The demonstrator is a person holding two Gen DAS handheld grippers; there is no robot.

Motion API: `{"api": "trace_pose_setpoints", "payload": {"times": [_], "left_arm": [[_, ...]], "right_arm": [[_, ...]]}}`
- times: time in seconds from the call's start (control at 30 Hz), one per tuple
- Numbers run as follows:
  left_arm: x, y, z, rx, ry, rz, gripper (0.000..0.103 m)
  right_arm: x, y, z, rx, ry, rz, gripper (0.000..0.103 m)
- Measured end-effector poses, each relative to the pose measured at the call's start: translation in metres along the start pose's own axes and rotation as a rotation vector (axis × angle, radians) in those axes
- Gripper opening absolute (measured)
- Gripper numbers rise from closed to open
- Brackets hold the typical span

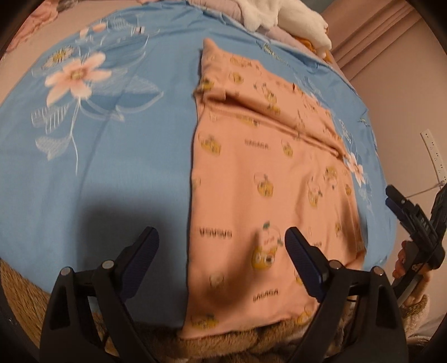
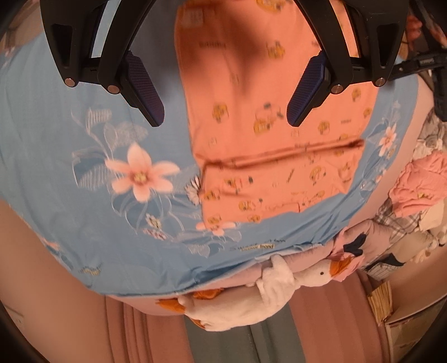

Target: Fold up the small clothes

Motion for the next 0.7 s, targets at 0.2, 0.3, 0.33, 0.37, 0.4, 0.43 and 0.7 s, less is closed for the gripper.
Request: {"api": "trace_pose_setpoints", "payload": {"times": [0.2, 0.3, 0.33, 0.37, 0.4, 0.43, 0.7], "left_arm": [[0.004, 0.001, 0.019, 0.004, -0.046, 0.025, 0.087], [0.006, 0.002, 0.027, 0.004, -0.065, 0.035, 0.08], [0.007, 0.002, 0.029, 0.0, -0.07, 0.04, 0.079], [0.008, 0.004, 0.032, 0.004, -0.075, 0.042, 0.077], [0.008, 0.007, 0.036, 0.016, -0.079, 0.045, 0.074], [0.009, 0.01, 0.04, 0.022, -0.095, 0.058, 0.066], [0.011, 0.005, 0.048, 0.013, -0.115, 0.044, 0.009]], "right_arm": [[-0.003, 0.007, 0.046, 0.052, -0.092, -0.034, 0.089], [-0.006, 0.006, 0.067, 0.083, -0.134, -0.057, 0.089], [-0.006, 0.005, 0.073, 0.083, -0.146, -0.06, 0.089], [-0.007, 0.003, 0.081, 0.081, -0.163, -0.063, 0.089], [-0.007, 0.001, 0.086, 0.086, -0.173, -0.066, 0.089], [-0.008, -0.002, 0.092, 0.096, -0.189, -0.075, 0.089], [-0.004, -0.02, 0.114, 0.068, -0.26, -0.104, 0.077]]}}
Point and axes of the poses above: each gripper's, at about its wrist camera, not at the fingertips, and x roughly the way its jaws point, y to its right, z to its underside, the point moved 9 cm from there along x, roughly the way its jaws point, and after that the axes turned 7 degrees about -x, right-handed, at the moved point
